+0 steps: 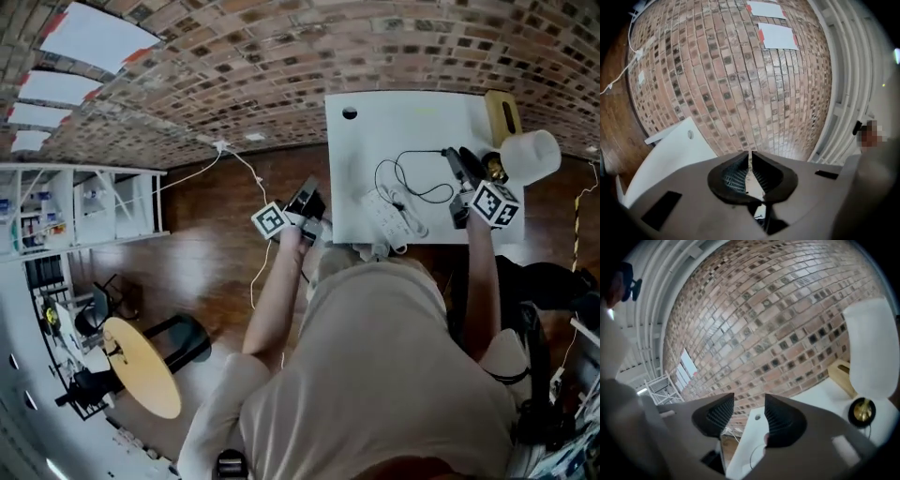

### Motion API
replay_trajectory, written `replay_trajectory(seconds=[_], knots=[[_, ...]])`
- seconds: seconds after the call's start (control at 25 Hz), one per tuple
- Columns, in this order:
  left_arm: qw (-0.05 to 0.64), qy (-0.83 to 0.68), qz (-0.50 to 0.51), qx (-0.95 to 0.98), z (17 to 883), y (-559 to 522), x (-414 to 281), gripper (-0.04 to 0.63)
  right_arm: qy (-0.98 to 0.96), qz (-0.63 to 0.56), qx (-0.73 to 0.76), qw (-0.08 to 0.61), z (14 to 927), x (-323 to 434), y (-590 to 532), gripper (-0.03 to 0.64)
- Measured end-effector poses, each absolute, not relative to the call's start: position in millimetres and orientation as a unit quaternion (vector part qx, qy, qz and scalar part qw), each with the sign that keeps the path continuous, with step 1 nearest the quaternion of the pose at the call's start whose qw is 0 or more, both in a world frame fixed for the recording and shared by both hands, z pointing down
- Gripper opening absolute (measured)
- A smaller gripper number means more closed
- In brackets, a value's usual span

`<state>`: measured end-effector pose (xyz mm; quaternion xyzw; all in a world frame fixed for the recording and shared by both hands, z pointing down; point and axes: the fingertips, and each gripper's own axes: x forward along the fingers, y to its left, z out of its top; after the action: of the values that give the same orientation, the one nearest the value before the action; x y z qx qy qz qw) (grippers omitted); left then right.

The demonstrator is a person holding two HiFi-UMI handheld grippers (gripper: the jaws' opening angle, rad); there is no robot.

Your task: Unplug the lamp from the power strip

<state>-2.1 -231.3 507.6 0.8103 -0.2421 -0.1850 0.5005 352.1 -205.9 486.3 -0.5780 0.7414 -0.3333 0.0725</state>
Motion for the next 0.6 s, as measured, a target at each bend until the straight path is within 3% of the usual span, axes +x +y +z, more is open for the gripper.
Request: replay_trajectory(seconds=[0.12,0.24,0.4,0.6], knots=[[0.492,-0.177,-0.173,0.835,437,-234,28,0.025,0.795,-0.288,-0.524,0.103,415,329,-204,0.138],[0.473,-0.137,-0.134,0.86,410,-220,45,0.025,0.829,-0.292,-0.469,0.088,408,286,-193,0.132],[0.509,-0.142,-0.096,0.844,455,-218,49,0.026,0.815,-0.326,-0.477,0.031,454,257,-191,0.132],[0.544,-0.17,-0.075,0.818,495,-187,27,0.021,0.804,-0.383,-0.454,0.03,503,217,-166,0.127]])
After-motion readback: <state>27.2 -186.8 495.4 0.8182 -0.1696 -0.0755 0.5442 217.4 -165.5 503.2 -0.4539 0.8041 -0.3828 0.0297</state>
